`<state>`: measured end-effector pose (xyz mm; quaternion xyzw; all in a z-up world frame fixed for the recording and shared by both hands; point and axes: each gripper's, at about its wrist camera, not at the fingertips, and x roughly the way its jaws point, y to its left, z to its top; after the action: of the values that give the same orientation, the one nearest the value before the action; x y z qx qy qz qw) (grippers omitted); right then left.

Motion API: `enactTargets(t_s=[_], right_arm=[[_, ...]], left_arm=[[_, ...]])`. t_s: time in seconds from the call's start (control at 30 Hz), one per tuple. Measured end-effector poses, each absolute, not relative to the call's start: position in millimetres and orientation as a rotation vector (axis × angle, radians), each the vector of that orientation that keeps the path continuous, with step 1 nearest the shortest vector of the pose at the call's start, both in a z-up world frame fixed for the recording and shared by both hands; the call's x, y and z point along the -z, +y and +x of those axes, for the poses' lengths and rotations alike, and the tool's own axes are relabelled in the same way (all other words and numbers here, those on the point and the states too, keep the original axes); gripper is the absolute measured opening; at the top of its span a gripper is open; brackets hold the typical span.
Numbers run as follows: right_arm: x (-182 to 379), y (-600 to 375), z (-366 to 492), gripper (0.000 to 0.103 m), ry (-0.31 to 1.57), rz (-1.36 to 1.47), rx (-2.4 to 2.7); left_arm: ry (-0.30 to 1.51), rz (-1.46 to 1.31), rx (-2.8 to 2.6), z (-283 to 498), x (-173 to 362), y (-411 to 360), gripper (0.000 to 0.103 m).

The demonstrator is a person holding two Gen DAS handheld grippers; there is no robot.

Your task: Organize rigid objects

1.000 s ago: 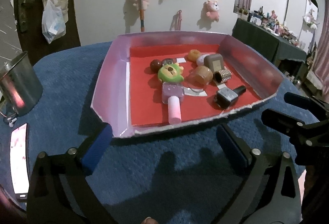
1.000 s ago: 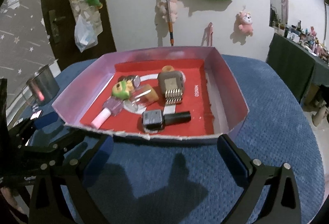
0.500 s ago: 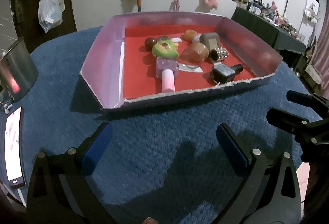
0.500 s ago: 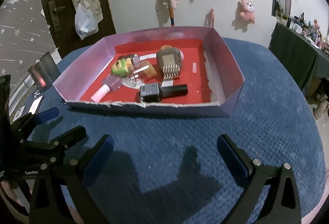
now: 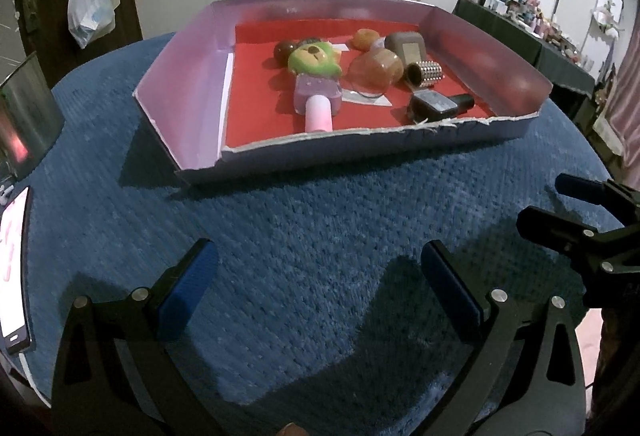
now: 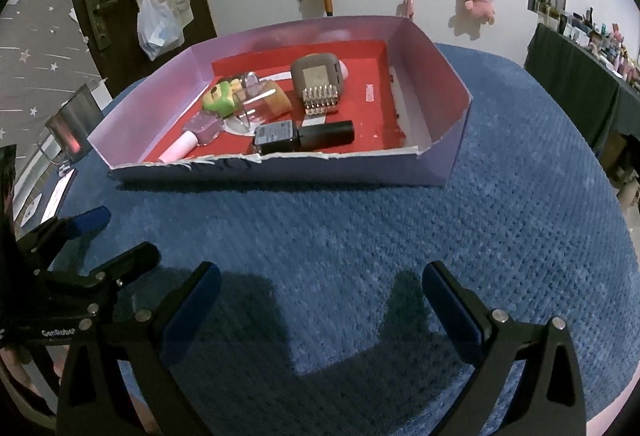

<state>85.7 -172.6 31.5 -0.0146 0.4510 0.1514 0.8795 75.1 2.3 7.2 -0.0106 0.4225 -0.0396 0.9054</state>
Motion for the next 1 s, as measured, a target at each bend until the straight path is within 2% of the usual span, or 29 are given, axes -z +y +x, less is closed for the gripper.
enactTargets(t_s=[1.0], right_arm=[[-21.5, -172.5, 87.2, 0.103, 0.949, -0.053, -0.299]], left_arm=[[0.870, 0.006, 0.054, 73.1, -3.8, -2.4, 0.103]])
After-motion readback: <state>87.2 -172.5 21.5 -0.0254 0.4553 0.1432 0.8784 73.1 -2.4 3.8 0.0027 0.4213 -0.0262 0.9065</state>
